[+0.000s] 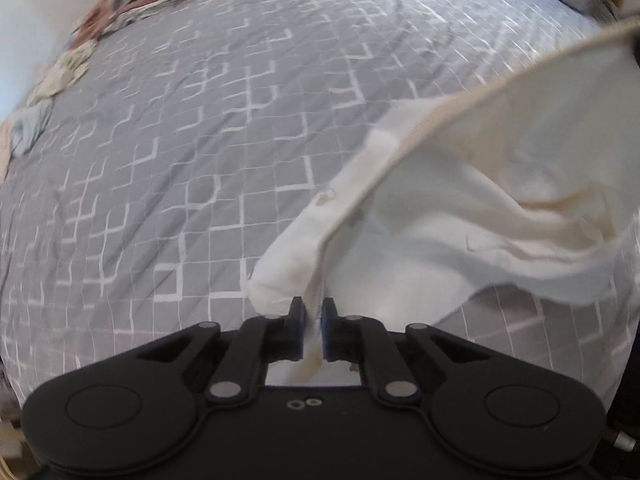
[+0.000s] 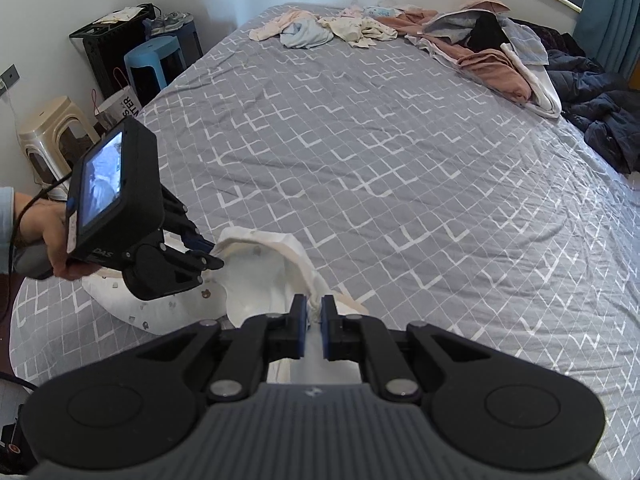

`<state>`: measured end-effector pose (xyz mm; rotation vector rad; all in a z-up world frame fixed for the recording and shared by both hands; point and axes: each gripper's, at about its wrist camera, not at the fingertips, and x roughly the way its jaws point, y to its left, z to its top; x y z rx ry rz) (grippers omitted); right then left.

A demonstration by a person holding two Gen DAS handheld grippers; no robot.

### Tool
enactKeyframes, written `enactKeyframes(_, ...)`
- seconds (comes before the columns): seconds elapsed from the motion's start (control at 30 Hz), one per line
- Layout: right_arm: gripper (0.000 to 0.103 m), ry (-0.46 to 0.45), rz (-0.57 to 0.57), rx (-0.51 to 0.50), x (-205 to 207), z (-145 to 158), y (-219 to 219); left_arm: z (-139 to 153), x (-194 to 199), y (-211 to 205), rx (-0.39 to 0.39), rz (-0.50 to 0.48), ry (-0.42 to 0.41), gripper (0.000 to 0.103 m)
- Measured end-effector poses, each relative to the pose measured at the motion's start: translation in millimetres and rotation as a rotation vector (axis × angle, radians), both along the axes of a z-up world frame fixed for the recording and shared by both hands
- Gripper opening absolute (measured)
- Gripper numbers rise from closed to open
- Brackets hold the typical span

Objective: Fold clothes

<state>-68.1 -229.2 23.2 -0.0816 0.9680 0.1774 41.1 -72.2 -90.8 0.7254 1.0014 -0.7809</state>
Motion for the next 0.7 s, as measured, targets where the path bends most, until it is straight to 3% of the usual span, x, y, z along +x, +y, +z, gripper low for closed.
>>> enactKeyframes(0.27, 0.009, -0.004, 0.004, 0.008, -0.1, -1.2, -0.4, 13.2, -0.5, 8.4, -0.049, 0.151, -0.028, 0.003)
enactKeyframes(0.5, 0.009, -0.026, -0.004, 0.022, -7.8, 5.5, -6.4, 75.0, -25.1, 17.7, -0.203, 0.306, -0.087, 0.003)
enactKeyframes(0.7, 0.009, -0.076, 0.018, 0.03, -19.1, 31.9, -13.6, 122.3, -50.7, 24.0, -0.248, 0.444, -0.143, 0.003)
